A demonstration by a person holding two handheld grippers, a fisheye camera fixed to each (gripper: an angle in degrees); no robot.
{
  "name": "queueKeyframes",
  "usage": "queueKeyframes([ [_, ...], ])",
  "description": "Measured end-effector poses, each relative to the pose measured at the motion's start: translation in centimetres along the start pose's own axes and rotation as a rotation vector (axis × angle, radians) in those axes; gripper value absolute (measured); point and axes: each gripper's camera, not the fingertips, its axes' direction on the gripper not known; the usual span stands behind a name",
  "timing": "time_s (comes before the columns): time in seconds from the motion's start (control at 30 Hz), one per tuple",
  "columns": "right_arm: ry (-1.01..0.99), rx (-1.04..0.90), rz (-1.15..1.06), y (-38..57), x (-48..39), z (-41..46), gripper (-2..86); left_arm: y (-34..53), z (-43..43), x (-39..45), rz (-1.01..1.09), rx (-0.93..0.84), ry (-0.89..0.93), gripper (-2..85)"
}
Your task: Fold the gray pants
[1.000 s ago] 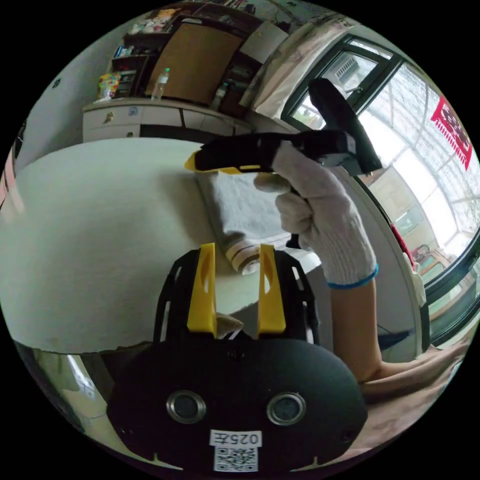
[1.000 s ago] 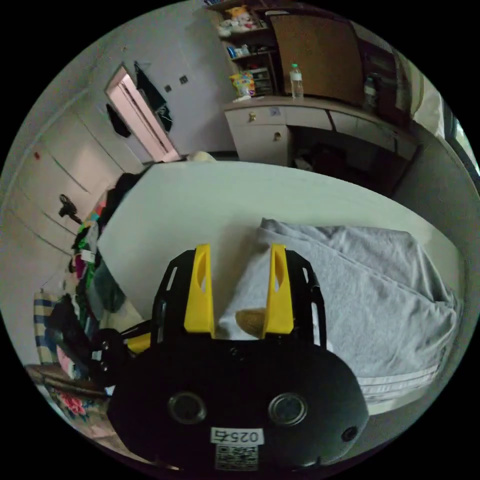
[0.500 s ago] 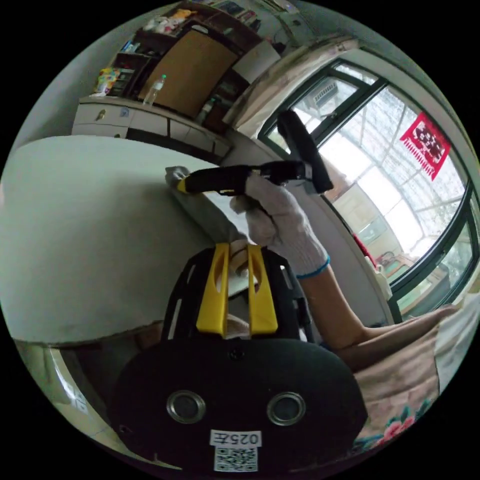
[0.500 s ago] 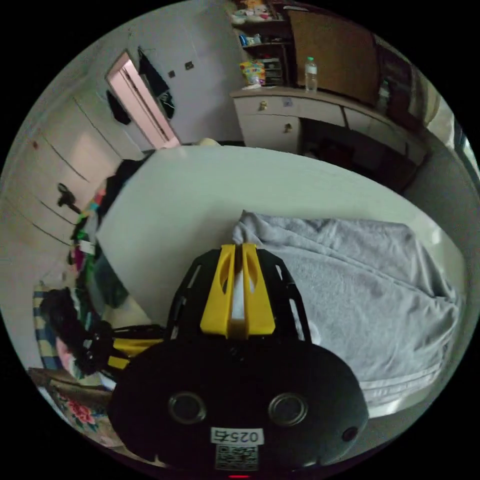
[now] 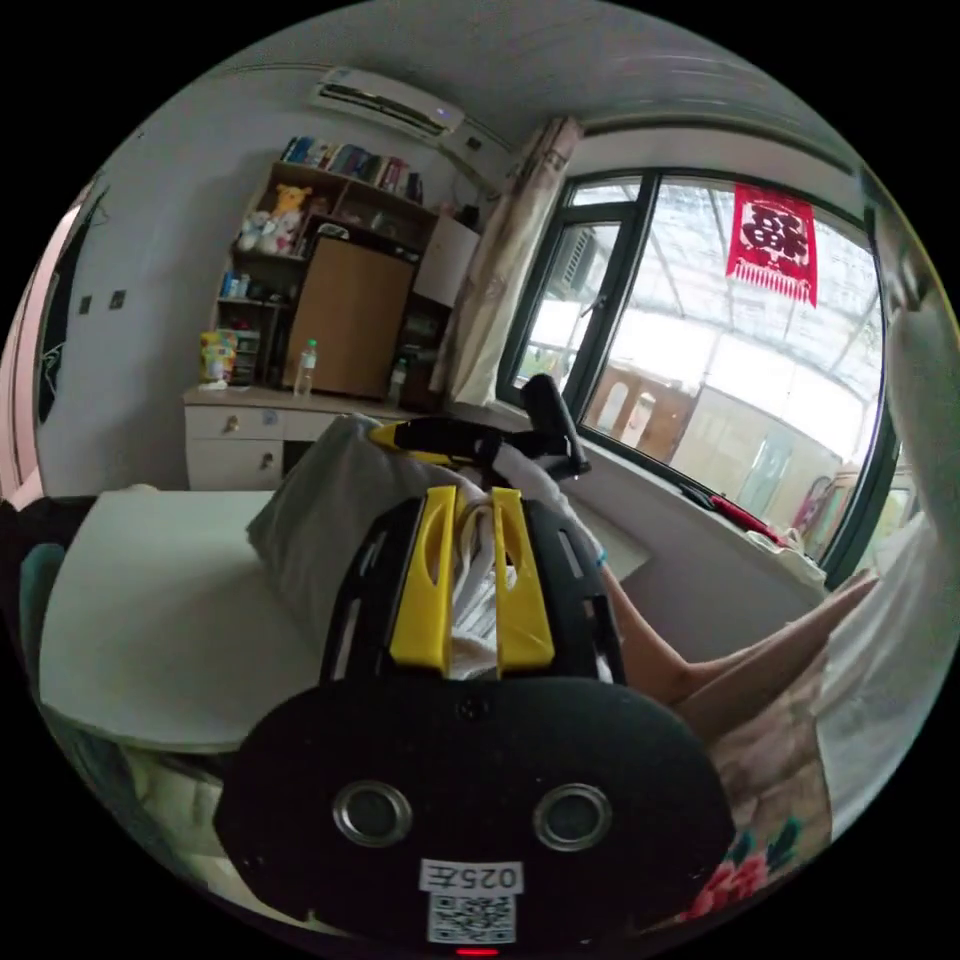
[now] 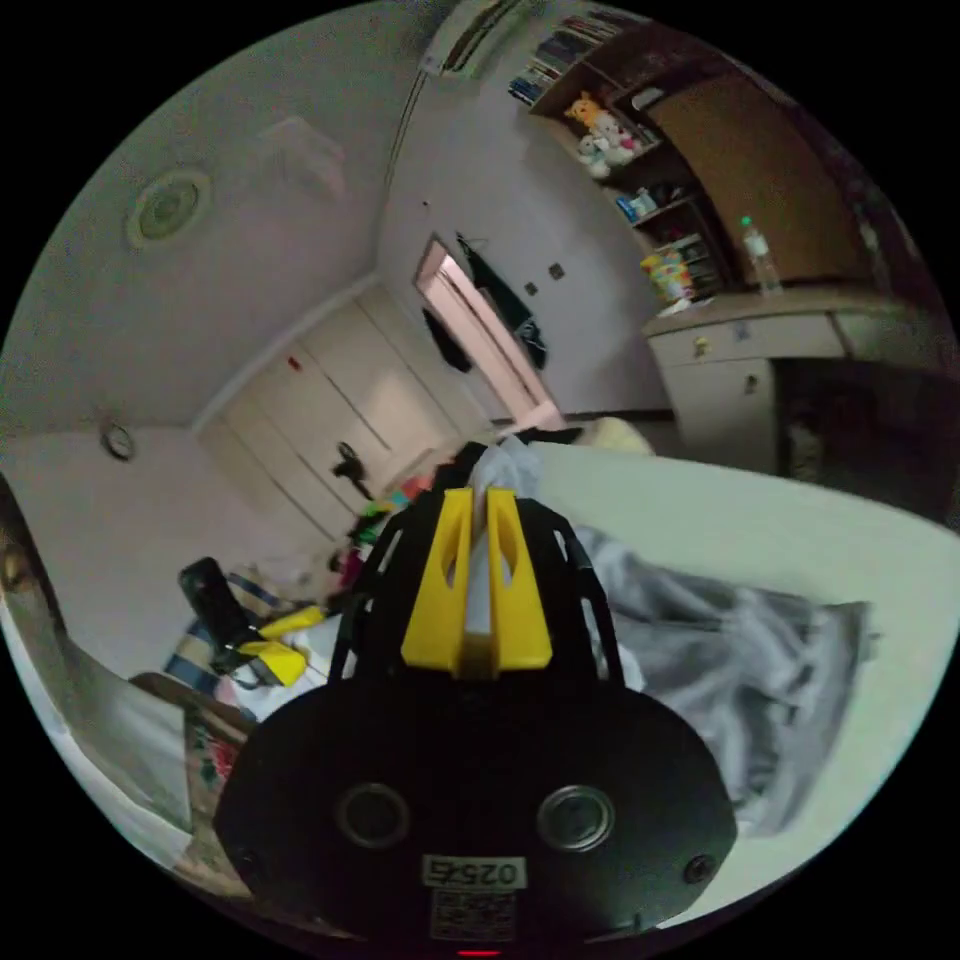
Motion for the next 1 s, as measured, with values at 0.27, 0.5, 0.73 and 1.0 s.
queueKeyframes([
  [0.27,0.334,-0.292,0.078,1.7,12.3,-2.4,0.4,0.5,21.2,3.1,-0.100,-0.210,0.073,2.1],
  [0.5,0.124,-0.148,0.206,5.4,16.7,-3.4,0.3,1.9,25.8,7.7,0.025,-0.333,-0.094,2.1],
  [0.73,0.217,-0.244,0.213,3.8,16.0,-4.1,4.1,3.0,29.6,9.8,0.092,-0.461,-0.058,3.7],
  [1.0,0.220,-0.117,0.149,5.9,11.5,-7.7,11.1,2.3,20.1,9.2,0.120,-0.349,0.156,4.3],
])
